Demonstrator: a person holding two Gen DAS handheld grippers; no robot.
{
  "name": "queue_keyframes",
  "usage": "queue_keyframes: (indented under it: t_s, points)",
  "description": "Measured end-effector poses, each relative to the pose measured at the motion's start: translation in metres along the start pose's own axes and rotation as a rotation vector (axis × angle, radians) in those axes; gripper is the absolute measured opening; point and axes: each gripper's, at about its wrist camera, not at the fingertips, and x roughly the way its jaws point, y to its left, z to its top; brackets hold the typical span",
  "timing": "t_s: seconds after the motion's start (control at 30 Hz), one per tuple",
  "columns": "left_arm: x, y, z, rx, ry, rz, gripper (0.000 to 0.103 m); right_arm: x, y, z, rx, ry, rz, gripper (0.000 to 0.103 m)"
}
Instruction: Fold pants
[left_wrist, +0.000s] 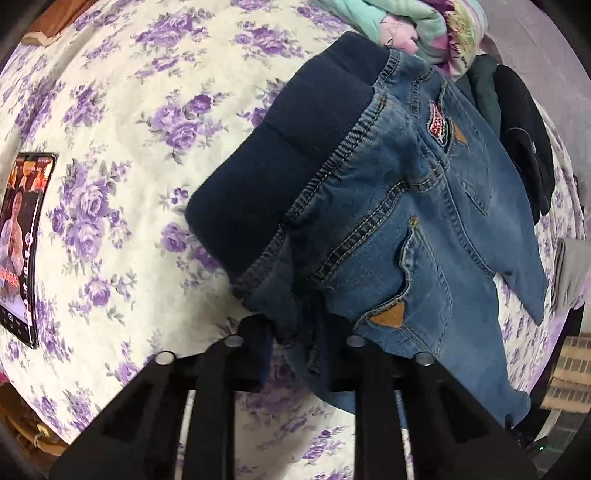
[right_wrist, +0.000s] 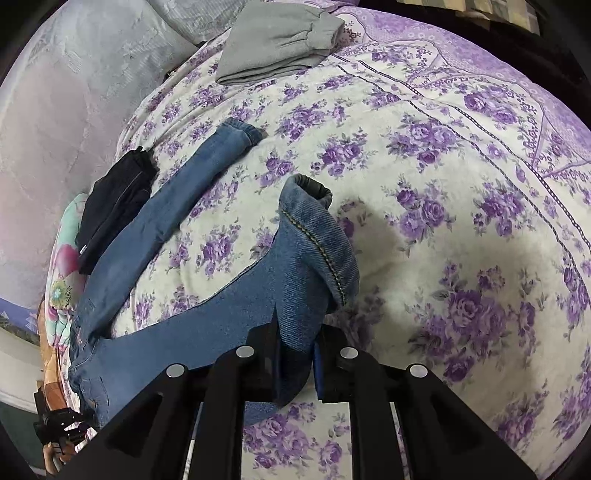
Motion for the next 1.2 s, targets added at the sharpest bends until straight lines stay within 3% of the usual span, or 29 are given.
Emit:
queue_keyframes:
  t_s: [0.2, 0.3, 0.37, 0.43, 0.47, 0.5, 0.53, 0.57, 0.63, 0.67, 0.77, 0.8, 0.87, 0.97, 1.03, 1.1, 1.2]
  points:
    - [-0.056, -0.014, -0.026, 0.099, -0.149, 0.04, 0.011, -0.024, 0.011, -0.004, -0.053, -0.006, 0.006, 0.013]
    - [-0.092, -0.01, -0.05, 0.126, -0.19, 0.023, 0.011, -0.048, 0.011, -0.013, -0.09, -0.001, -0.016, 0.013]
    - [-0.097, 0.001, -0.069, 0.14, -0.173, 0.041, 0.011, -0.058, -0.003, -0.025, -0.103, 0.024, -0.057, 0.013]
    - [-0.078, 0.012, -0.08, 0.141, -0.108, 0.072, 0.013, -0.05, -0.023, -0.036, -0.093, 0.078, -0.086, 0.014]
    - [-0.061, 0.02, -0.086, 0.134, -0.061, 0.125, 0.014, -0.041, -0.032, -0.043, -0.086, 0.11, -0.102, 0.021]
    - [-0.051, 0.025, -0.089, 0.133, -0.038, 0.173, 0.022, -0.027, -0.042, -0.049, -0.085, 0.165, -0.138, 0.035]
    - [-0.04, 0.033, -0.091, 0.129, -0.014, 0.234, 0.04, -0.016, -0.049, -0.054, -0.079, 0.211, -0.185, 0.039]
    - [-0.041, 0.041, -0.091, 0.115, -0.025, 0.259, 0.049, -0.014, -0.054, -0.054, -0.06, 0.214, -0.186, 0.04]
    - [-0.059, 0.043, -0.084, 0.099, -0.098, 0.316, 0.051, -0.023, -0.054, -0.046, -0.026, 0.172, -0.213, 0.048]
    - [-0.075, 0.04, -0.078, 0.107, -0.178, 0.358, 0.051, -0.032, -0.05, -0.037, -0.034, 0.123, -0.247, 0.053]
    - [-0.1, 0.025, -0.057, 0.142, -0.286, 0.326, 0.061, -0.061, -0.041, -0.008, -0.037, -0.109, -0.382, 0.07]
    - [-0.102, 0.018, -0.051, 0.15, -0.304, 0.316, 0.063, -0.065, -0.035, 0.007, -0.033, -0.202, -0.404, 0.071]
    - [-0.1, -0.006, -0.035, 0.184, -0.341, 0.279, 0.063, -0.045, -0.015, 0.035, -0.079, -0.214, -0.312, 0.071]
    - [-0.08, -0.053, -0.039, 0.264, -0.361, 0.248, 0.063, 0.002, 0.029, 0.075, -0.14, -0.217, -0.188, 0.071]
    - [-0.067, -0.08, -0.044, 0.319, -0.37, 0.217, 0.063, 0.043, 0.054, 0.098, -0.147, -0.162, -0.117, 0.071]
    - [-0.046, -0.103, -0.043, 0.372, -0.375, 0.235, 0.063, 0.077, 0.074, 0.118, -0.107, -0.123, -0.074, 0.071]
    - [-0.014, -0.11, -0.037, 0.395, -0.297, 0.283, 0.063, 0.118, 0.086, 0.146, -0.02, -0.073, -0.009, 0.071]
